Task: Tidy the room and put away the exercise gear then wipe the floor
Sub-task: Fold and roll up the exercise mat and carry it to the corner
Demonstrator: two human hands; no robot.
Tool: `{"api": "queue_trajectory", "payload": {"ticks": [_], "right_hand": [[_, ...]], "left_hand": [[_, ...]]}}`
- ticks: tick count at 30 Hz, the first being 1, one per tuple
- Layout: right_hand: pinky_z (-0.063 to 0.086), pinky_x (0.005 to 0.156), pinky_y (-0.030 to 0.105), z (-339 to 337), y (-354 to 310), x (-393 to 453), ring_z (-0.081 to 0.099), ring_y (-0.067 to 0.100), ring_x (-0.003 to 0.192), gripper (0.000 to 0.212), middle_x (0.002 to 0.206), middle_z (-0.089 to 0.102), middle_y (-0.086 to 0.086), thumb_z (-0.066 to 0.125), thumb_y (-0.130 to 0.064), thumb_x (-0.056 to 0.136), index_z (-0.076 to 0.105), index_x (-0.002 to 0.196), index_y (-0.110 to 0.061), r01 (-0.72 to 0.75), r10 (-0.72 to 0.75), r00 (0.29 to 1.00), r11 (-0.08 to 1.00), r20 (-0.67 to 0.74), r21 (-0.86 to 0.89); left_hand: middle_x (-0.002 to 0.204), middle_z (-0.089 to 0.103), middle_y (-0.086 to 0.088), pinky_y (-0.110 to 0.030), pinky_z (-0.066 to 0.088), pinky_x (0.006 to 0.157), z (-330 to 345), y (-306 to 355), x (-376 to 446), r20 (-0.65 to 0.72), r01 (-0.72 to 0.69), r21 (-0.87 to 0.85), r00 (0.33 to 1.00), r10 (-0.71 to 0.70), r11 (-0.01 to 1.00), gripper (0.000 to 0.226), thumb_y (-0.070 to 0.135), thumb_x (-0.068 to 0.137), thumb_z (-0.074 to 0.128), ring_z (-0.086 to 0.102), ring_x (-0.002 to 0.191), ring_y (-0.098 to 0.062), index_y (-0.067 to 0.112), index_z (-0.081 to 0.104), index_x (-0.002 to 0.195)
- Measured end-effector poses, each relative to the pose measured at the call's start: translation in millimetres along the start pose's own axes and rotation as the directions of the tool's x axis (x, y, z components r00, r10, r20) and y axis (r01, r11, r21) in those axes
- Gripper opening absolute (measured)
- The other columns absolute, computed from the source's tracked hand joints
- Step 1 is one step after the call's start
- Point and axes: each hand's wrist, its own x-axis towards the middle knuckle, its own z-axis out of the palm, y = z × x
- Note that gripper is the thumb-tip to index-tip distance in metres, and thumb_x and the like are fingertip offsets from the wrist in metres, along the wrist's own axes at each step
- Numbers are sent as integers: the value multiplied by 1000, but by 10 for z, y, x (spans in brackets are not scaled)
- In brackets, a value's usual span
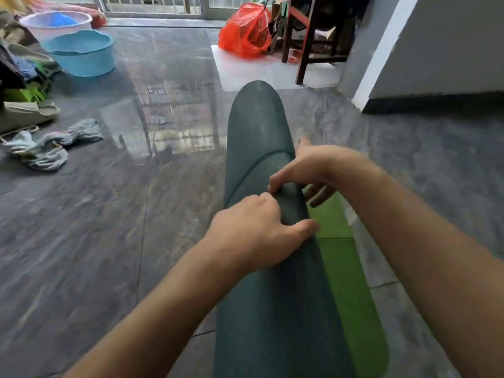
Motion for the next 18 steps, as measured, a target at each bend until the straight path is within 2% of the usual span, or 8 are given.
{"api": "queue_trajectory", "payload": {"ticks": [2, 4, 6, 8, 10, 12, 14, 18], "right_hand": [[59, 76, 48, -220, 463, 30, 69, 32, 86, 99, 109, 61, 16, 83, -30, 66, 16, 139, -26, -75, 75, 997, 997, -3, 28], [58, 81, 47, -366, 976, 75, 68, 29, 85, 97, 109, 63, 13, 82, -28, 66, 18, 139, -27, -145, 144, 989, 985, 23, 87], [54, 77, 40, -370, 1469, 131, 63, 24, 83, 111, 113, 62, 8, 82, -38, 68, 6, 148, -31, -219, 213, 976, 965, 50, 146], [46, 86, 41, -233, 1902, 204, 58, 28, 107, 128, 138, 49, 10, 82, -52, 64, -9, 151, -31, -303, 301, 953, 940, 33, 160], [38, 104, 44, -33, 2217, 295, 41, 36, 133, 137, 155, 27, 17, 85, -51, 61, -13, 152, -24, -349, 354, 931, 935, -85, 67], [32, 112, 47, 203, 2391, 375, 32, 42, 138, 131, 152, 22, 26, 87, -47, 61, -4, 153, -23, -354, 344, 922, 935, -180, -25], [34, 110, 46, 457, 2441, 437, 33, 42, 134, 115, 146, 28, 24, 85, -46, 65, 12, 152, -27, -347, 331, 924, 937, -192, -53], [41, 101, 44, 811, 2446, 564, 33, 35, 126, 82, 135, 32, 13, 78, -44, 70, 35, 139, -33, -350, 318, 924, 927, -211, -135]], "left_hand": [[115, 61, 1, -39, 47, 93, 182, 207, 66, 69, -131, -139, 988, 142, 982, 60, 70, 83, 42, 56, 109, -21, 18, 57, 108], [123, 62, 3, -36, 46, 99, 374, 340, 137, 155, -231, -258, 949, 276, 938, 55, 64, 85, 46, 56, 115, -16, 23, 58, 119], [122, 65, 7, -27, 46, 99, 571, 392, 200, 207, -281, -355, 906, 368, 892, 45, 53, 87, 54, 58, 113, -8, 25, 61, 122], [107, 70, 9, -18, 49, 87, 772, 325, 300, 178, -255, -452, 913, 367, 855, 28, 38, 86, 60, 63, 97, -3, 25, 69, 109], [96, 68, 8, -22, 52, 81, 1001, 125, 452, 78, -192, -485, 962, 260, 853, 17, 28, 83, 62, 64, 87, -6, 23, 71, 96], [97, 62, 5, -30, 49, 87, 1277, -174, 626, -19, -78, -465, 997, 79, 882, 10, 26, 81, 64, 60, 90, -13, 25, 69, 90], [101, 55, 3, -33, 46, 93, 1527, -480, 736, -60, 81, -481, 990, -125, 873, 15, 29, 80, 67, 56, 101, -18, 26, 64, 95], [121, 50, -4, -43, 42, 103, 1908, -864, 806, 112, 362, -541, 926, -361, 759, 47, 45, 82, 65, 48, 118, -25, 18, 52, 119]]}}
